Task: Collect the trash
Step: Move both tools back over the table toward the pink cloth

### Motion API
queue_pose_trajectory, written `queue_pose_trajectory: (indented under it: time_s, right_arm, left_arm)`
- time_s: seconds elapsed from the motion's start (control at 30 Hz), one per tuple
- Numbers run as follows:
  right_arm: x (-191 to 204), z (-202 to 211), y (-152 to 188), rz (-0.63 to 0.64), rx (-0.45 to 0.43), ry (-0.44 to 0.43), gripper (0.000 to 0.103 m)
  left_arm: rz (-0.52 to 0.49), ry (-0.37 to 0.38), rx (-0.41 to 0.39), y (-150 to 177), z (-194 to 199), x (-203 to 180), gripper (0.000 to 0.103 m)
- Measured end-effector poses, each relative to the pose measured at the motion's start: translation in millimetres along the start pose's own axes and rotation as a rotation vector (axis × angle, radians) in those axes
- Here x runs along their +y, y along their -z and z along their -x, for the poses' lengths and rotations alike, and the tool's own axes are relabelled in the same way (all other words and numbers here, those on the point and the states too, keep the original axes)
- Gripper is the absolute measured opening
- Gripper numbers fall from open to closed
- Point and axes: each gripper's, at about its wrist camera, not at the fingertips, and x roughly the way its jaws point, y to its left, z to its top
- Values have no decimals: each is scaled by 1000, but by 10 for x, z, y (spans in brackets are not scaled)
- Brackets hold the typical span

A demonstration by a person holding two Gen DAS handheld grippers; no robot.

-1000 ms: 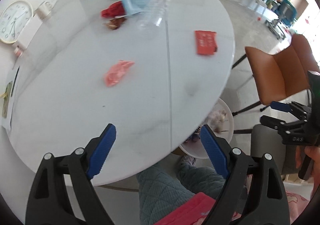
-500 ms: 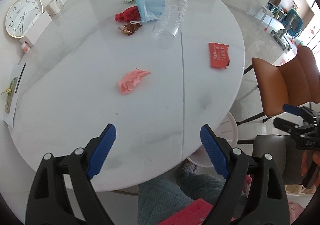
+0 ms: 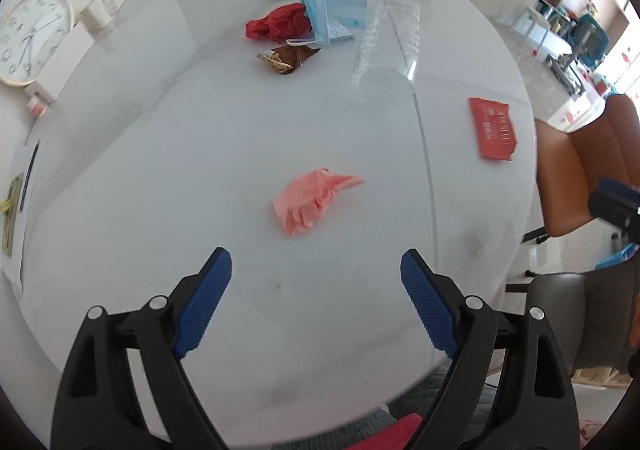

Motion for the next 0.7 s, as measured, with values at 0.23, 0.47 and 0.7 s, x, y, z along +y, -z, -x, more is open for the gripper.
queue_pose_trajectory:
  time_s: [0.23, 0.47, 0.7]
  right_arm:
    - [203, -369, -275, -19, -5, 63, 101]
    - [269, -603, -400, -31, 11, 114, 101]
    - [190, -738, -384, -76, 38, 134, 101]
  left_arm:
    - [-58, 17, 16, -193, -350, 35, 83]
    - [-63, 54, 30, -286, -501, 122, 77]
    - [-83, 89, 70, -330, -624, 171, 49]
